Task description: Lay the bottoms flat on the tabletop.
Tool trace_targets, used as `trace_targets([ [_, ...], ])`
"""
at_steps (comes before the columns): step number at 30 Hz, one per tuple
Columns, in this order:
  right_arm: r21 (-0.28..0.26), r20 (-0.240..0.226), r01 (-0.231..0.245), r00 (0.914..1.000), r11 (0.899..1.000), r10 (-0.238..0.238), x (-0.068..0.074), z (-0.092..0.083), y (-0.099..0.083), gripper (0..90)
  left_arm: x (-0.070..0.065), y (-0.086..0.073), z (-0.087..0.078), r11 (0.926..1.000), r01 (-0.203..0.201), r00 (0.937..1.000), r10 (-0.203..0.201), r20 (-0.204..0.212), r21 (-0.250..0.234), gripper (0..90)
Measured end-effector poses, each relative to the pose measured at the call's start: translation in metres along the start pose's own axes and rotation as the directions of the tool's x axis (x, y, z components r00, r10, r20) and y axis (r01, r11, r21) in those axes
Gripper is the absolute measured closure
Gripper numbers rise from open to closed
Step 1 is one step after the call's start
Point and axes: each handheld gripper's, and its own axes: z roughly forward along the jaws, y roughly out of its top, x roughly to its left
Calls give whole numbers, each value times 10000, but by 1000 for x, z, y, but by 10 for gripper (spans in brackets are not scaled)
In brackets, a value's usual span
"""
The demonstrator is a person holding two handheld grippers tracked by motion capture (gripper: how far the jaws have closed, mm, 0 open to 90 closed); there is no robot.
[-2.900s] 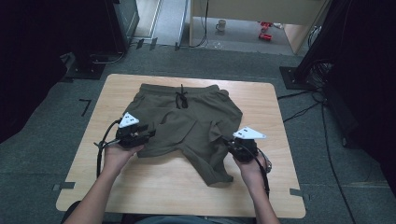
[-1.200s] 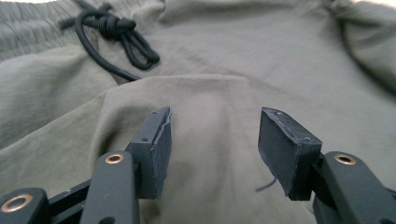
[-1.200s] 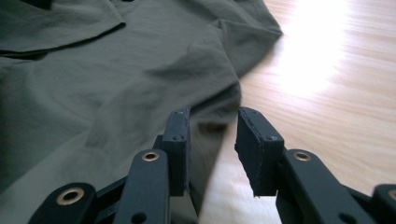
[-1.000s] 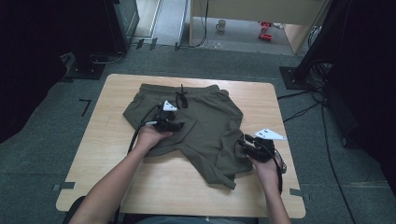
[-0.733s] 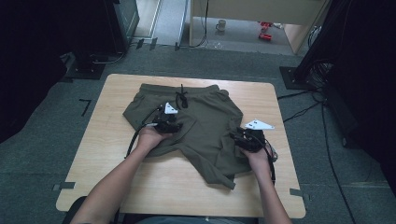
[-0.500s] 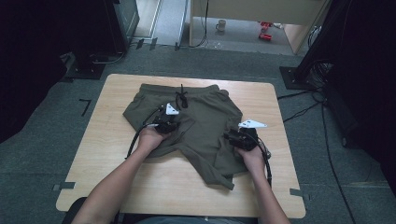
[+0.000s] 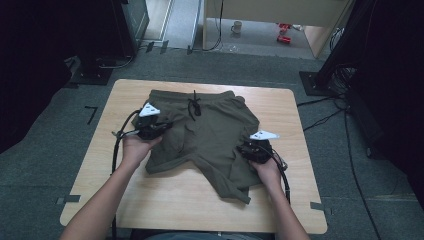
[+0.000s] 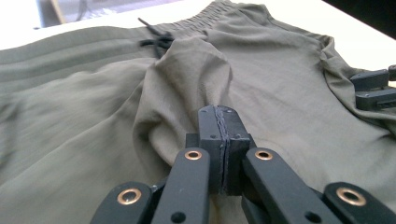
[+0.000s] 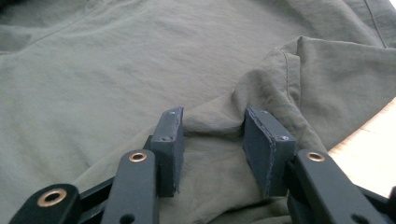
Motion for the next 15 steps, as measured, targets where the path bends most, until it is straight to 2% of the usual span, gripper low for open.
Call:
trace_targets([
  [4, 35, 150, 253, 9996, 9997, -254, 2, 0, 0, 573, 9, -16, -30, 9994, 274, 9990, -282, -358, -223, 895],
  [9, 64, 139, 337, 9993, 9994, -338, 1, 0, 0, 580, 21, -35, -66, 9962, 764, 9938, -795, -777, -428, 896],
  [15, 202, 173, 484, 9987, 9986, -487, 1, 1, 2, 584, 29, -59, -93, 9922, 1174, 9859, -1214, -1149, -407, 896],
])
